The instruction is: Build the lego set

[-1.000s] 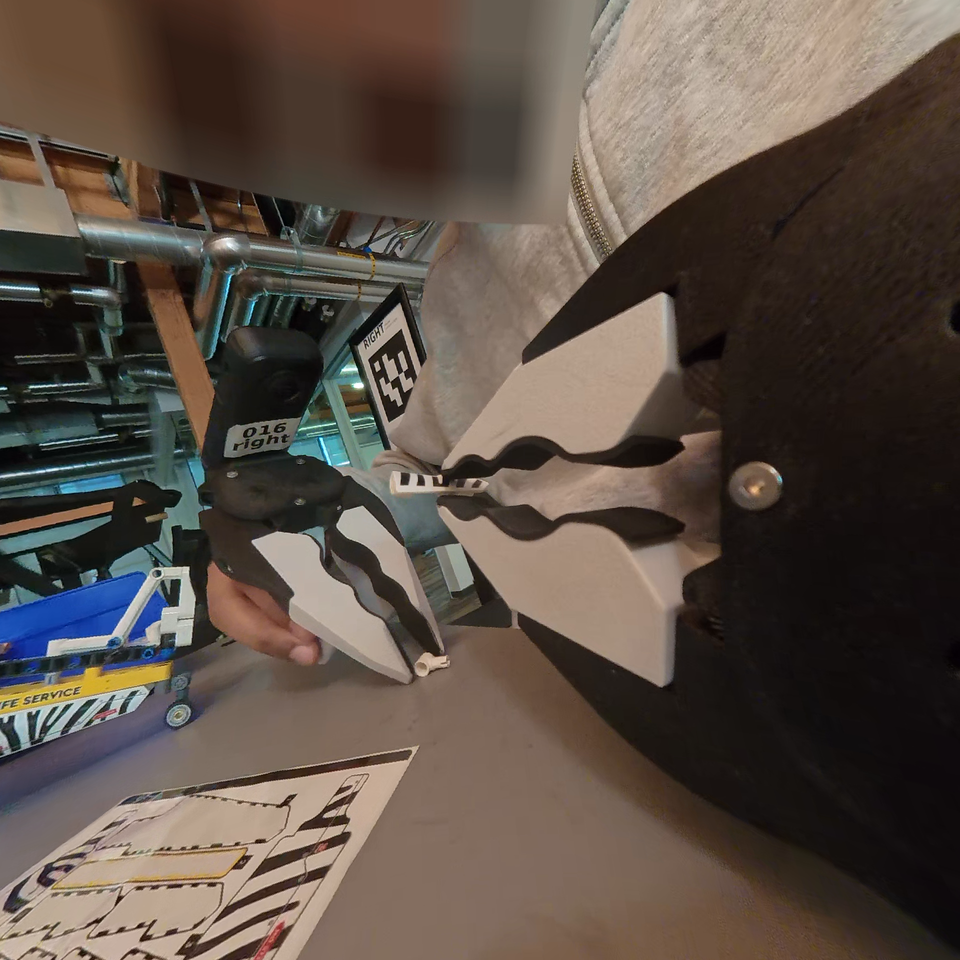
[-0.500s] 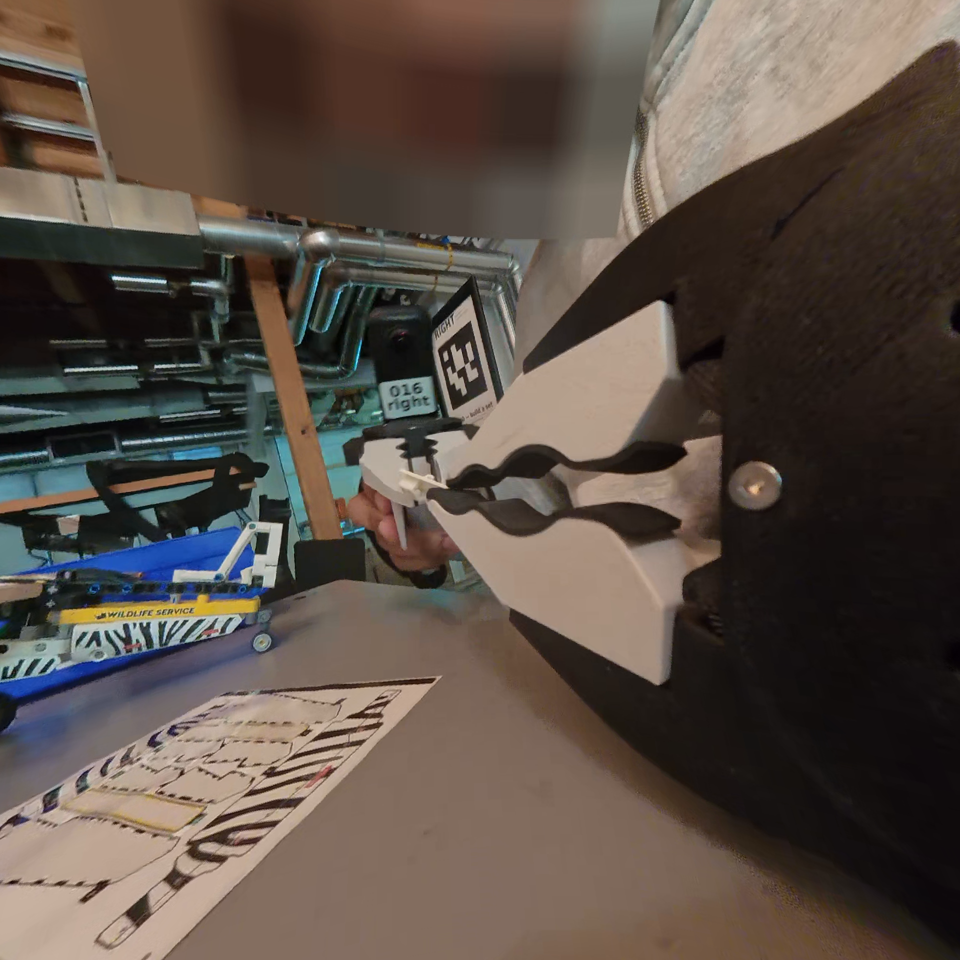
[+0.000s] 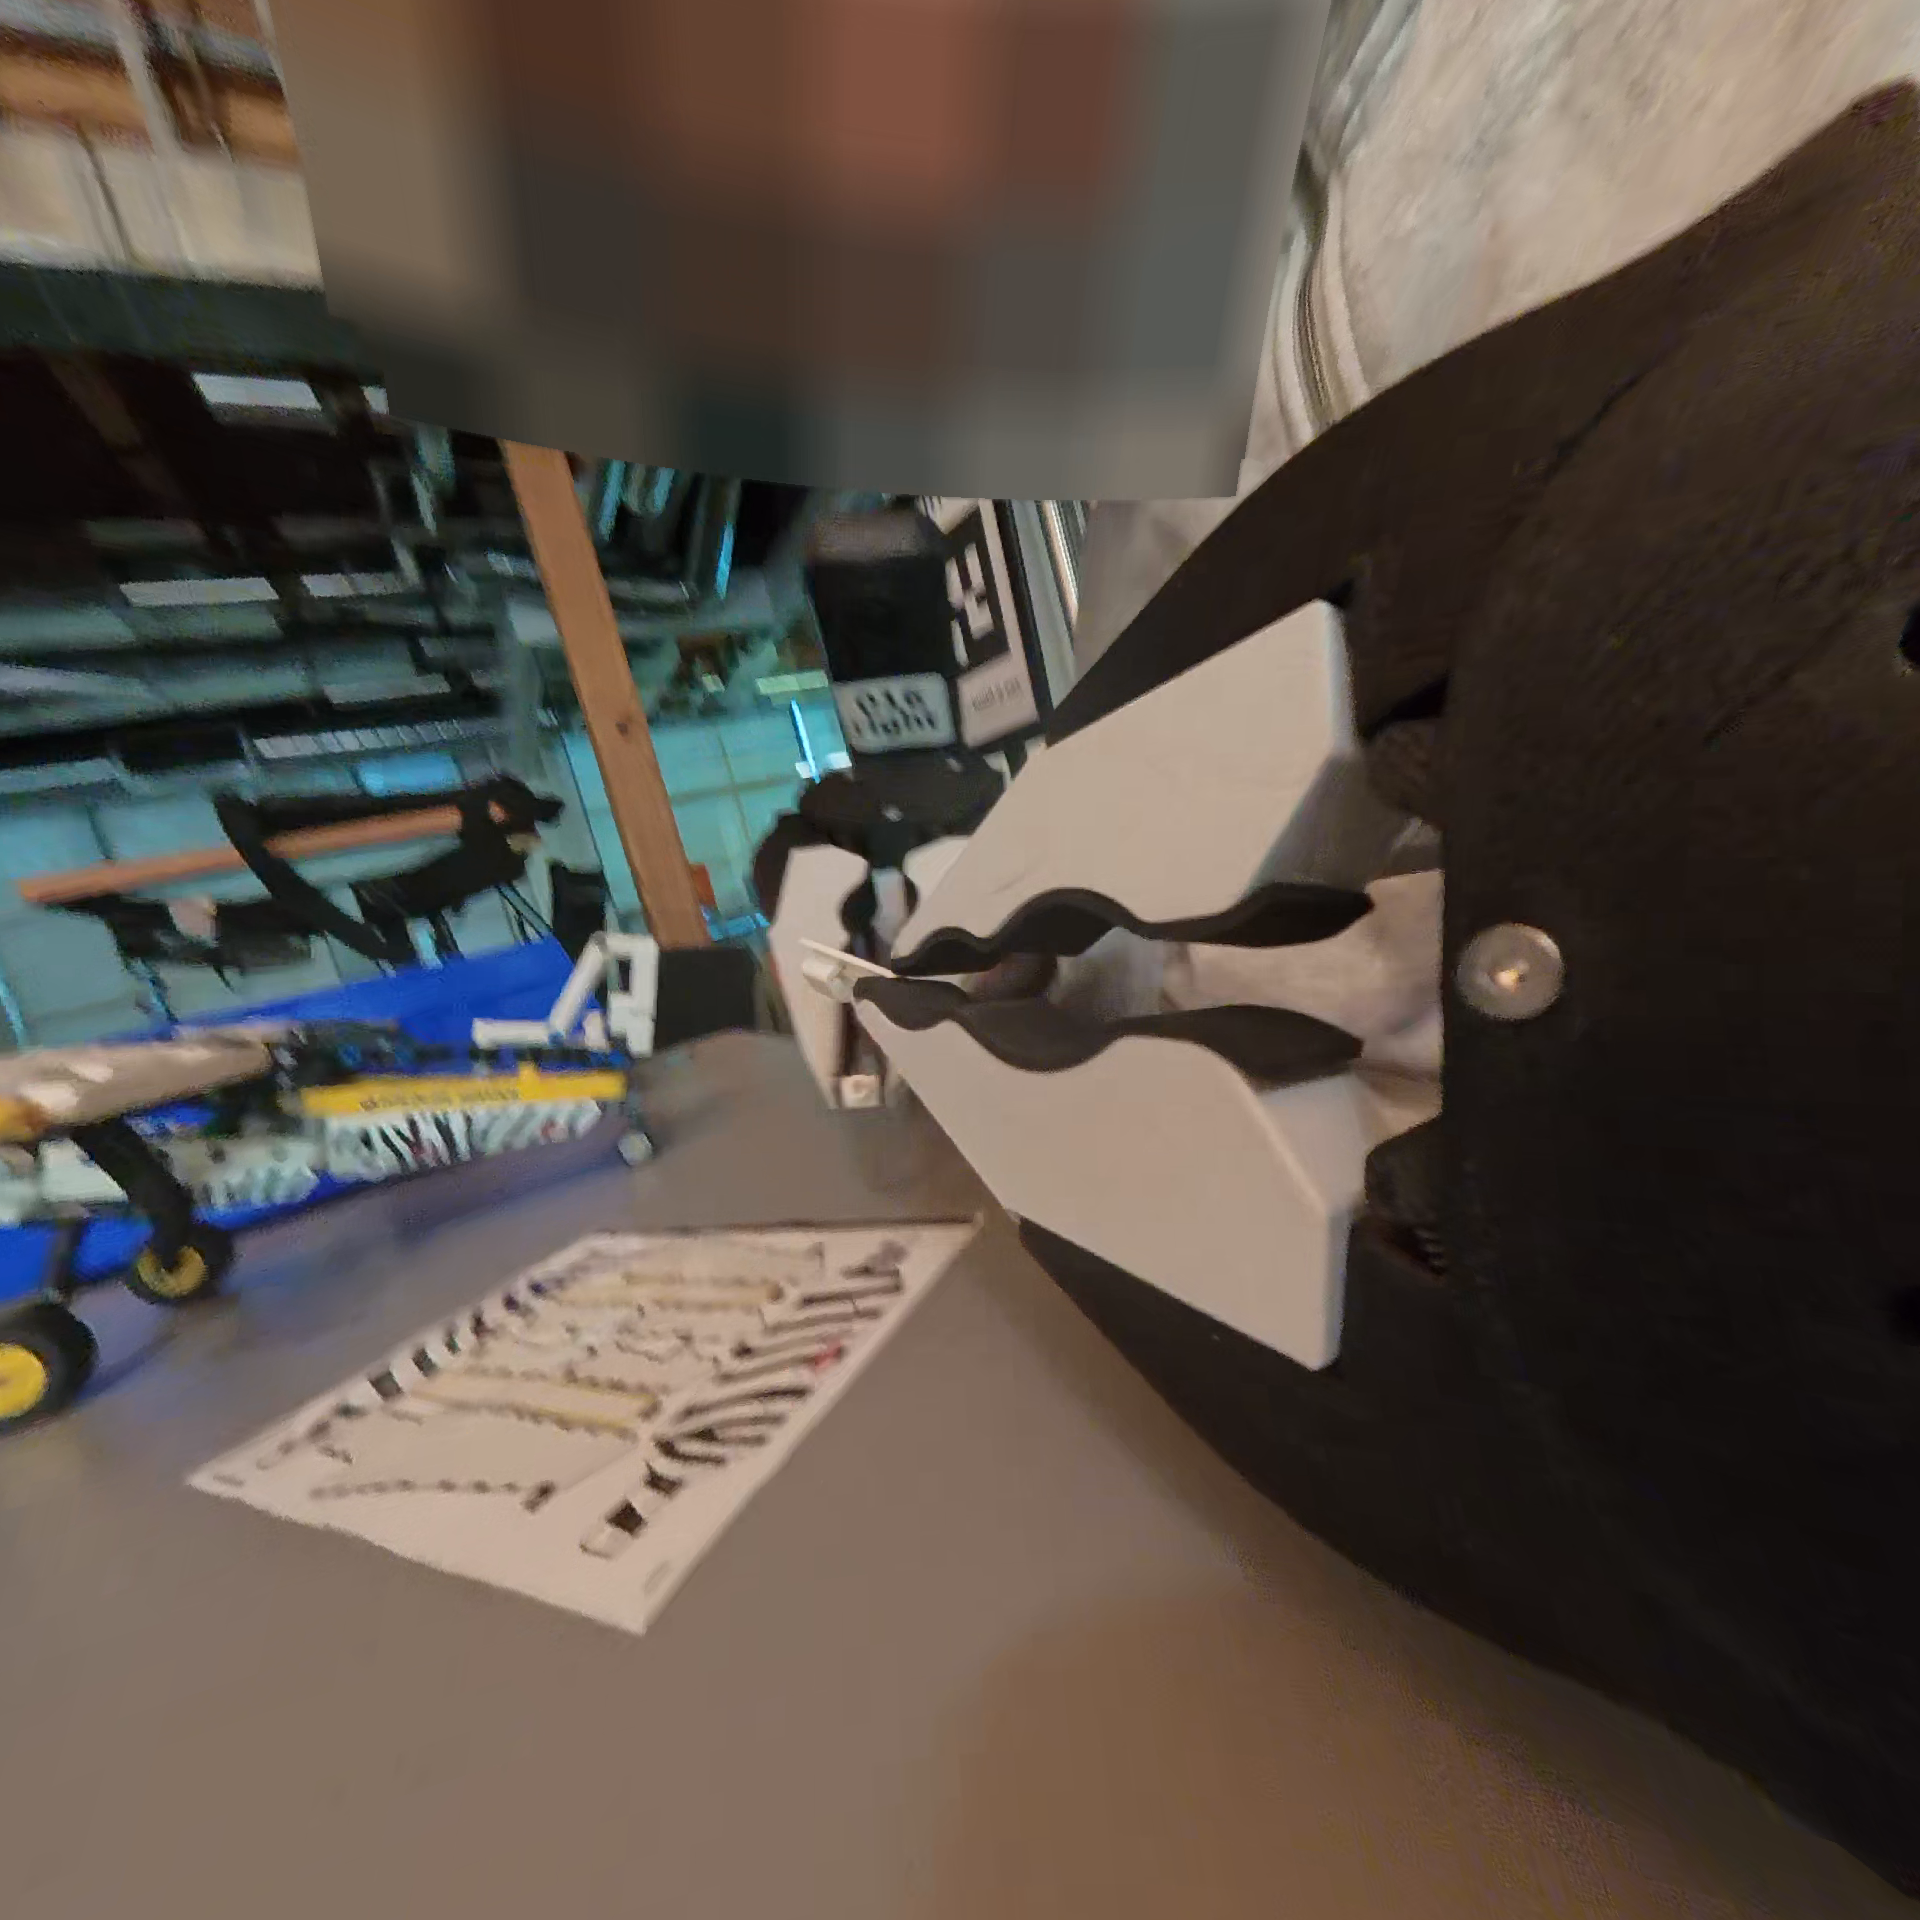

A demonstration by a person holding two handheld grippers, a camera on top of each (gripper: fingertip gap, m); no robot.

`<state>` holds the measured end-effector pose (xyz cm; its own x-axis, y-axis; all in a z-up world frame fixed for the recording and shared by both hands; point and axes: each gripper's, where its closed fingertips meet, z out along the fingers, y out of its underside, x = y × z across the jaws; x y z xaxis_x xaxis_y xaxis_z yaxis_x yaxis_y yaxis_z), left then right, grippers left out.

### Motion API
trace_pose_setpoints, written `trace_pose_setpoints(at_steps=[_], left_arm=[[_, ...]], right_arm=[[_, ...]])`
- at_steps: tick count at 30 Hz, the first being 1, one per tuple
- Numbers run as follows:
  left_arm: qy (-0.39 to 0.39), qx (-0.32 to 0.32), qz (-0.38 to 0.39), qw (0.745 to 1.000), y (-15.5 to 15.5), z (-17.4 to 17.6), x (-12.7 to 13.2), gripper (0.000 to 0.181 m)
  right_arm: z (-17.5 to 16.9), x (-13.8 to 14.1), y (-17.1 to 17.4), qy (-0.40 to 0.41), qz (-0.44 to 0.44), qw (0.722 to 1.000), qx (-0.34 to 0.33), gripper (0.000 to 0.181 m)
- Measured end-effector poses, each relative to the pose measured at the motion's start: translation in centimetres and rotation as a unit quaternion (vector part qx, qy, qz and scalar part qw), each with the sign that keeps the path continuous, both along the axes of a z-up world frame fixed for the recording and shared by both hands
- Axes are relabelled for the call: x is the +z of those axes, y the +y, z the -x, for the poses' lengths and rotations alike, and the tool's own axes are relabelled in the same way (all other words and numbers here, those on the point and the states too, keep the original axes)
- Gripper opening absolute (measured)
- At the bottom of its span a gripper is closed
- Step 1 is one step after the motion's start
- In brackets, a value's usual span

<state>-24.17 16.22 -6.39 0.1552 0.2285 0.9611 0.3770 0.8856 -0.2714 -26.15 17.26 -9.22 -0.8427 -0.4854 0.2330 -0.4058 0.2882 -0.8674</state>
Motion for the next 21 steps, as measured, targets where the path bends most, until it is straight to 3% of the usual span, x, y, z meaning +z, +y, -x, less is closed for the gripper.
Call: trace_pose_setpoints(at_steps=[1,4,8,16,21], left_arm=[[-0.026,-0.005,0.019,0.999,0.2,0.0,-0.9,0.000],[-0.084,-0.019,0.079,0.993,0.5,0.0,-2.5,0.000],[-0.129,-0.030,0.169,0.977,0.5,-0.3,-3.5,0.000],[-0.199,-0.068,0.402,0.891,2.4,-1.2,-6.1,0.000],[-0.214,-0.065,0.456,0.861,2.7,-1.0,-6.1,0.005]], right_arm=[[0.7,-0.9,0.2,0.000,-0.036,0.999,-0.011,0.007],[2.1,-3.1,0.6,0.014,-0.102,0.994,-0.033,0.007],[2.4,-2.7,0.7,-0.017,-0.105,0.994,-0.034,0.007],[2.6,-1.9,0.6,-0.058,-0.100,0.993,-0.032,0.006],[2.4,-1.8,0.7,-0.053,-0.093,0.994,-0.029,0.006]])
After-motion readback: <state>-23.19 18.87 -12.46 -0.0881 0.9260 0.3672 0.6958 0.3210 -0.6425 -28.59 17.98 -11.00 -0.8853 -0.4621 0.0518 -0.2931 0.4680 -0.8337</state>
